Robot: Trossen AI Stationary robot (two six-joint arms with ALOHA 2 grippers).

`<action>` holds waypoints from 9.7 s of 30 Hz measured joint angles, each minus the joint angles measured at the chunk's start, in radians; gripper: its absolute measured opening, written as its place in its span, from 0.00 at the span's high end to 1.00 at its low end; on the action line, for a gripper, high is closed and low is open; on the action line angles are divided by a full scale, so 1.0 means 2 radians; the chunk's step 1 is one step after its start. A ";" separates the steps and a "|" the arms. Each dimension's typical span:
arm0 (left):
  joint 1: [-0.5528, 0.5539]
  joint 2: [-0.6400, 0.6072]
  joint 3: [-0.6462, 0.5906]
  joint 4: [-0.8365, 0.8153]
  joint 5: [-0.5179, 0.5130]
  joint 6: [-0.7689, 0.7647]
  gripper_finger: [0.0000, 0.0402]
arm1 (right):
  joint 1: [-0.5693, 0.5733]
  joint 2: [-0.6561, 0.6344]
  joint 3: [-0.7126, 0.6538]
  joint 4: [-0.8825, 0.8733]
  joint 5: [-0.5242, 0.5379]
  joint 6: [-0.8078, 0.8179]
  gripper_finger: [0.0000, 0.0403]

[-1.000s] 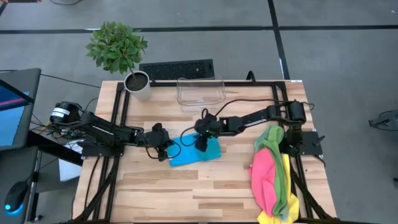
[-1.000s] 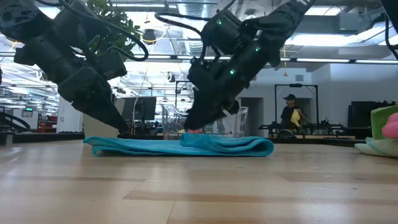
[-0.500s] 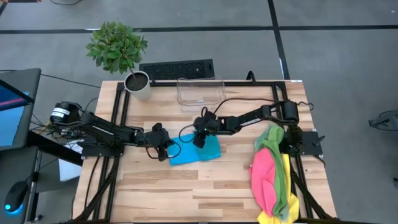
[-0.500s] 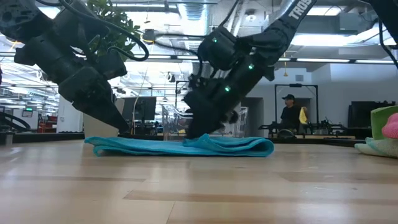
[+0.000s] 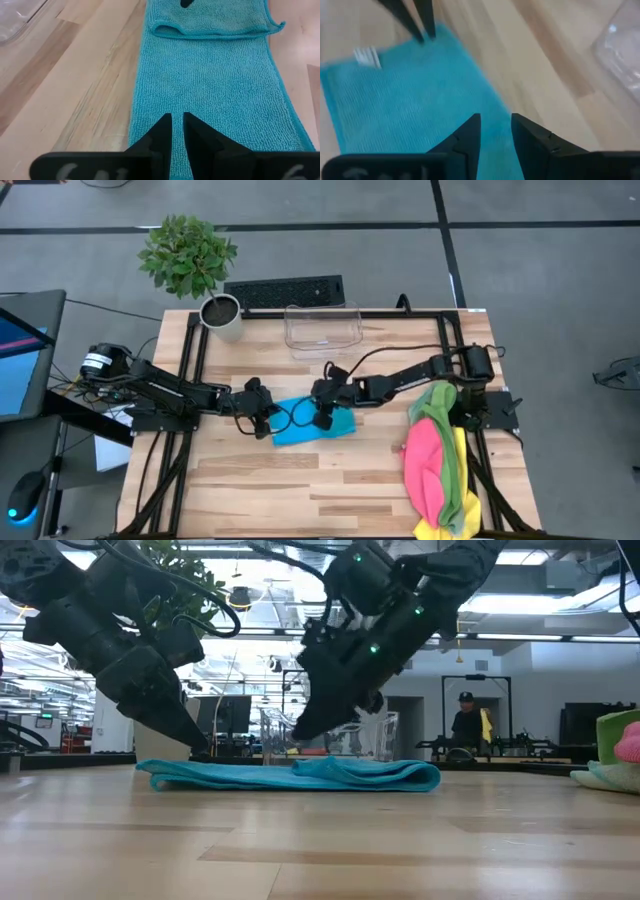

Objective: Fold microfiber towels
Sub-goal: Fold the blue microfiber towel

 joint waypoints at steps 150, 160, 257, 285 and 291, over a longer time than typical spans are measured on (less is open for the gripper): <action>0.044 -0.017 -0.014 -0.022 -0.011 -0.131 1.00 | 0.115 -0.024 -0.171 0.274 0.238 0.090 0.71; 0.046 -0.017 0.059 -0.073 -0.018 -0.114 1.00 | 0.116 0.062 -0.142 0.333 0.172 0.091 0.71; 0.095 0.250 0.287 0.105 0.058 -0.096 1.00 | 0.175 -0.003 -0.144 0.017 0.310 0.275 0.71; 0.107 0.181 0.311 0.000 0.121 -0.044 0.66 | 0.184 -0.063 -0.172 0.089 0.374 0.266 0.65; 0.089 0.083 0.233 -0.006 0.066 -0.048 0.66 | 0.160 0.001 -0.229 0.317 0.308 0.186 0.66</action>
